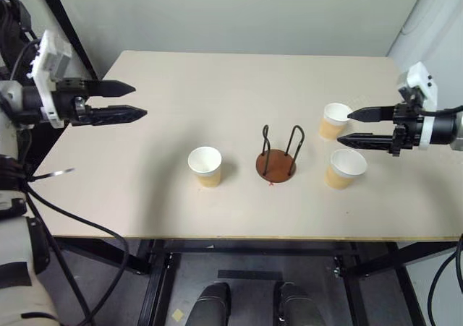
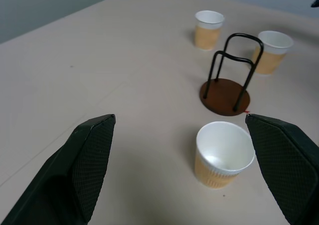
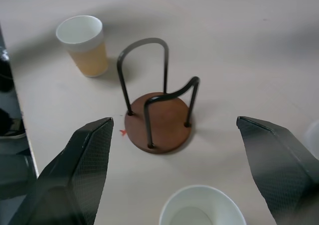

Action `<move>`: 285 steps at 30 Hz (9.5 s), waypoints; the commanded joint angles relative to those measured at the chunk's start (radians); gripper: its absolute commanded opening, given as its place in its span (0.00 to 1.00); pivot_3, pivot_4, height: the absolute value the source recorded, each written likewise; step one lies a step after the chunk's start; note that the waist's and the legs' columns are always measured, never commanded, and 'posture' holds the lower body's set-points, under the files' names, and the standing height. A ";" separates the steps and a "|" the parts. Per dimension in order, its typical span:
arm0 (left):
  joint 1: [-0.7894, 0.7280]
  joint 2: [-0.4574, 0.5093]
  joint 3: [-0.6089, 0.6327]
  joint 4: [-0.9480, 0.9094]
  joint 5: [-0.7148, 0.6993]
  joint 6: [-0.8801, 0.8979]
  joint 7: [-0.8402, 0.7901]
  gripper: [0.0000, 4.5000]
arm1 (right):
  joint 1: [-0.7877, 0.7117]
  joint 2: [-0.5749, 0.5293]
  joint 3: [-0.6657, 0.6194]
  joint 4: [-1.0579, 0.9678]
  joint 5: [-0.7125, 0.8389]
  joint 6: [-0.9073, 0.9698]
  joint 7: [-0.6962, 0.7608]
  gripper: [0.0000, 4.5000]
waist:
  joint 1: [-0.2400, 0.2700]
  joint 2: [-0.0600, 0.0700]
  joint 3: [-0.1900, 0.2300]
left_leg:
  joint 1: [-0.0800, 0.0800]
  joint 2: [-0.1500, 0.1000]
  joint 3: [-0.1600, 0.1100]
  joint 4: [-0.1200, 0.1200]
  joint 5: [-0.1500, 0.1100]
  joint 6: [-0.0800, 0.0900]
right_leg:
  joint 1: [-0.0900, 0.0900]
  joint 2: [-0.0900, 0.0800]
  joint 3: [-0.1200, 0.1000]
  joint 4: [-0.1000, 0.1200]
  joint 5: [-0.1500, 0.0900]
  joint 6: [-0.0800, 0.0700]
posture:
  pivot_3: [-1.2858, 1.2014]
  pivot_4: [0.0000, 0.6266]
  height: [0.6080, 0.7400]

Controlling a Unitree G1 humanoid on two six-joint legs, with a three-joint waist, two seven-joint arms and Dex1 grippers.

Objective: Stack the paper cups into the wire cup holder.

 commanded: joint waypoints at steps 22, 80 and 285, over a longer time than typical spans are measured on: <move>-0.155 -0.082 -0.106 -0.146 -0.008 0.020 -0.105 0.99 | 0.003 0.065 0.112 -0.053 -0.056 0.041 -0.115 0.91 | 0.002 -0.001 -0.001 | -0.001 -0.001 0.000 0.005 0.000 0.001 | 0.001 0.000 0.000 0.003 0.000 0.001 | 0.52 0.24 1.00; 0.244 0.129 0.040 -0.509 -0.180 0.179 -0.028 1.00 | -0.074 0.349 0.323 -0.005 -0.183 -0.017 0.017 0.01 | -0.004 -0.001 -0.001 | 0.000 0.002 0.000 0.005 0.001 -0.004 | -0.006 0.001 -0.001 0.012 -0.001 -0.012 | 0.52 0.24 1.00; 0.056 -0.101 -0.416 -0.289 0.449 -0.656 -0.067 1.00 | -0.522 0.123 0.240 -0.166 0.032 0.197 0.261 0.99 | -0.010 -0.002 -0.001 | 0.000 0.012 -0.002 0.005 -0.001 -0.013 | -0.014 0.009 -0.003 0.028 -0.011 -0.030 | 0.52 0.24 1.00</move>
